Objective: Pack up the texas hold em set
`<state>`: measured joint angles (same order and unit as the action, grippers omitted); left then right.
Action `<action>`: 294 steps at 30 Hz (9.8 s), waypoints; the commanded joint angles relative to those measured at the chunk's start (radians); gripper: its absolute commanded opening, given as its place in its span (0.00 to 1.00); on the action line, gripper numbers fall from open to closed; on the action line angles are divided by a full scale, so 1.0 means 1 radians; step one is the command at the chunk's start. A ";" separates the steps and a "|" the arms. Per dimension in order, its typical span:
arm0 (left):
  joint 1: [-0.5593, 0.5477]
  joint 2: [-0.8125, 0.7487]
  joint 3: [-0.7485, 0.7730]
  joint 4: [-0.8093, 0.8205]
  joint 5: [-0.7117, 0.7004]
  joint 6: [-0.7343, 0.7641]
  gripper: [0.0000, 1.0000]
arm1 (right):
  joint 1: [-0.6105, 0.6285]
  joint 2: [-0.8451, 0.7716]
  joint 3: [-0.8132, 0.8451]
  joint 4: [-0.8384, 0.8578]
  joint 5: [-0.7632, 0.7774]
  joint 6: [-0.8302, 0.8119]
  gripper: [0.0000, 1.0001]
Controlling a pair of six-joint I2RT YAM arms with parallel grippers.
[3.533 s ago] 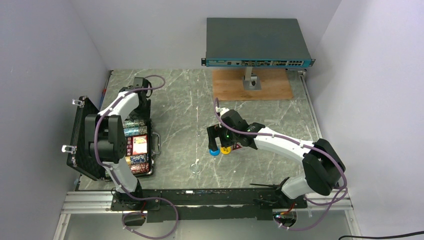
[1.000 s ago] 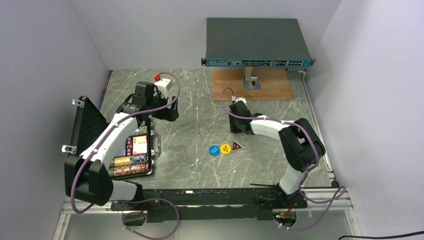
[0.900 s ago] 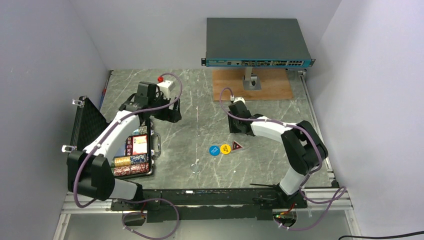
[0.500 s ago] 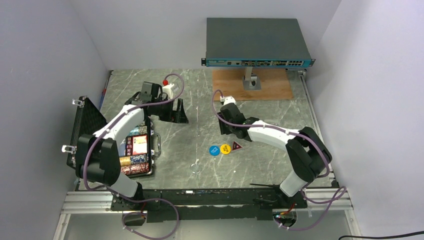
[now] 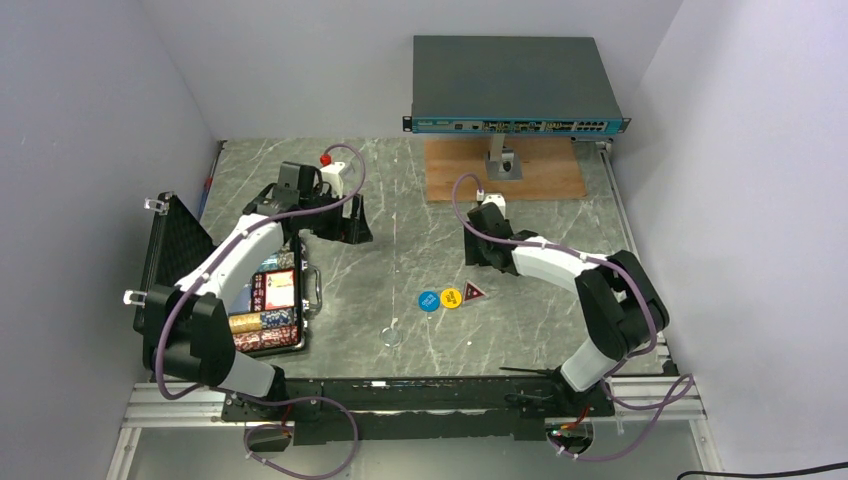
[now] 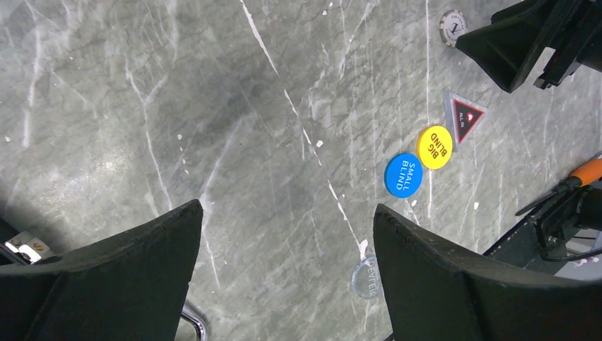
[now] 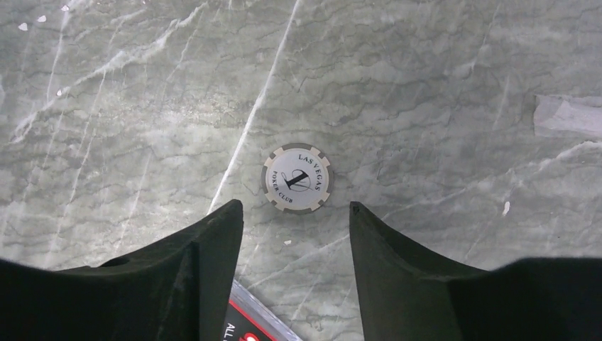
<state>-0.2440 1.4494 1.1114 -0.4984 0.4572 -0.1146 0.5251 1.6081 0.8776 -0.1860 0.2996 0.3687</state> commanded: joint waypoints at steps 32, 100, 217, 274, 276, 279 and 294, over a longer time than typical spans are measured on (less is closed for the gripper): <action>-0.045 -0.033 0.048 -0.036 -0.103 0.055 0.92 | -0.039 0.100 -0.006 0.096 -0.036 0.039 0.45; -0.006 0.392 -0.005 0.281 0.701 -0.340 0.54 | 0.373 -0.091 0.099 0.329 -0.194 -0.007 0.40; -0.249 -0.818 -0.694 0.211 -0.114 -0.649 0.99 | 0.311 -0.267 -0.100 -0.150 -0.076 0.111 0.87; -0.789 0.194 -0.102 -0.218 -0.583 -0.761 0.96 | 0.277 -0.647 -0.329 0.001 -0.056 0.079 0.92; -0.787 0.194 -0.114 -0.202 -0.579 -0.758 0.95 | 0.275 -0.654 -0.335 0.004 -0.061 0.078 0.92; -0.787 0.218 -0.109 -0.203 -0.579 -0.751 0.89 | 0.272 -0.651 -0.337 0.009 -0.067 0.078 0.92; -0.781 0.290 -0.100 -0.214 -0.600 -0.723 0.64 | 0.267 -0.630 -0.336 0.016 -0.079 0.078 0.92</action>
<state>-1.0298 1.6917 1.0073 -0.7311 -0.1410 -0.8585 0.7979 0.9760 0.5430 -0.2153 0.2260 0.4553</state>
